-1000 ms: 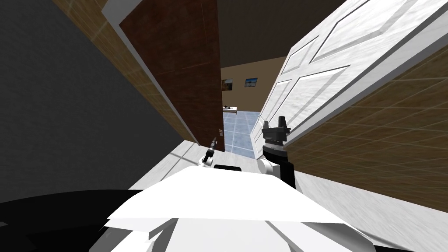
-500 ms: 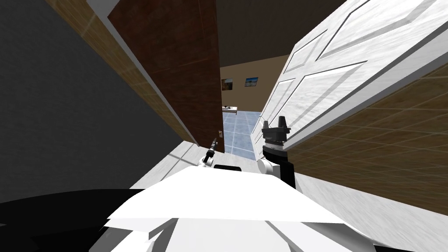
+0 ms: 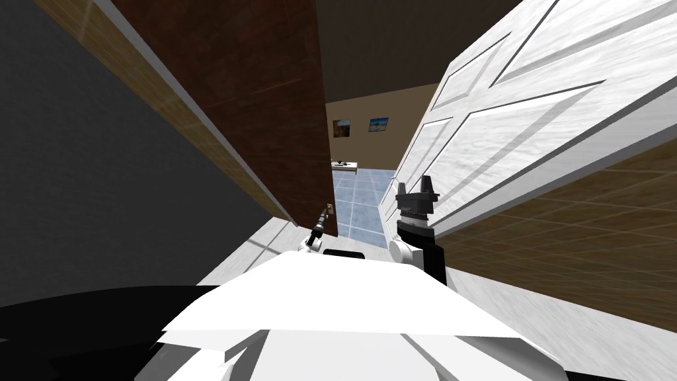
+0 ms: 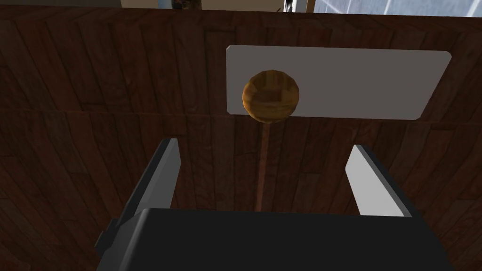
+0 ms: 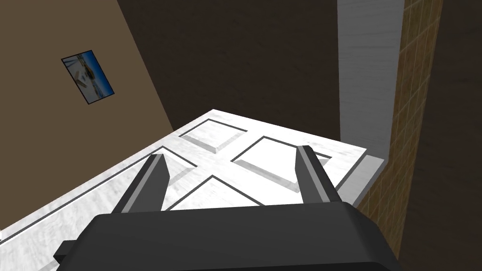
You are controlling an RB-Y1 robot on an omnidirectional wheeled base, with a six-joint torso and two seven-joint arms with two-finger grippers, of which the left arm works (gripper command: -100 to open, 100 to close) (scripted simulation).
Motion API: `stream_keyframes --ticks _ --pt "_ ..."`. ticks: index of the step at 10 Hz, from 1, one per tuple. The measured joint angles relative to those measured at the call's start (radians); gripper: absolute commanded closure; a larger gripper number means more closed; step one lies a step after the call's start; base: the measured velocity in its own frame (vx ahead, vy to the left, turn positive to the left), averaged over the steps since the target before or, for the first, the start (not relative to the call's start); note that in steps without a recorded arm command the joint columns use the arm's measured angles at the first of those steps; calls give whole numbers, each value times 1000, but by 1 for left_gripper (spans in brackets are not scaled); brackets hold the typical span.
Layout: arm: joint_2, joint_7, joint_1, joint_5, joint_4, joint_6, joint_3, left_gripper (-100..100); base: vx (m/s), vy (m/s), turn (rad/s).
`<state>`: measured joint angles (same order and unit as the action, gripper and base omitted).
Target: Push the door open
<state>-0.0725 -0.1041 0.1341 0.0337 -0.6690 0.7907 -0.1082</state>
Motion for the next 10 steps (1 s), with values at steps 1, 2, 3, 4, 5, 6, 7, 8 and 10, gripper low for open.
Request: stream_keyframes --ticks 1,2,3,4,5,6,7,8,10 --pt "1 2 1 -1 2 1 2 -100 191 -56 -25" --pt "3 3 1 -2 4 2 5 -100 217 -62 -27" --pt "6 5 2 -3 6 2 7 -100 97 -26 13" --pt "7 5 1 -3 6 4 7 100 -22 2 -2" --pt "7 5 2 -3 6 4 7 100 -37 10 -19" --pt "6 5 3 -3 6 2 7 100 -22 10 -7" --pt "6 5 3 -3 6 1 7 100 -13 4 2" --pt "7 6 2 -3 7 0 6 100 -8 0 4" --pt "7 5 0 -2 8 0 6 100 50 -18 24"
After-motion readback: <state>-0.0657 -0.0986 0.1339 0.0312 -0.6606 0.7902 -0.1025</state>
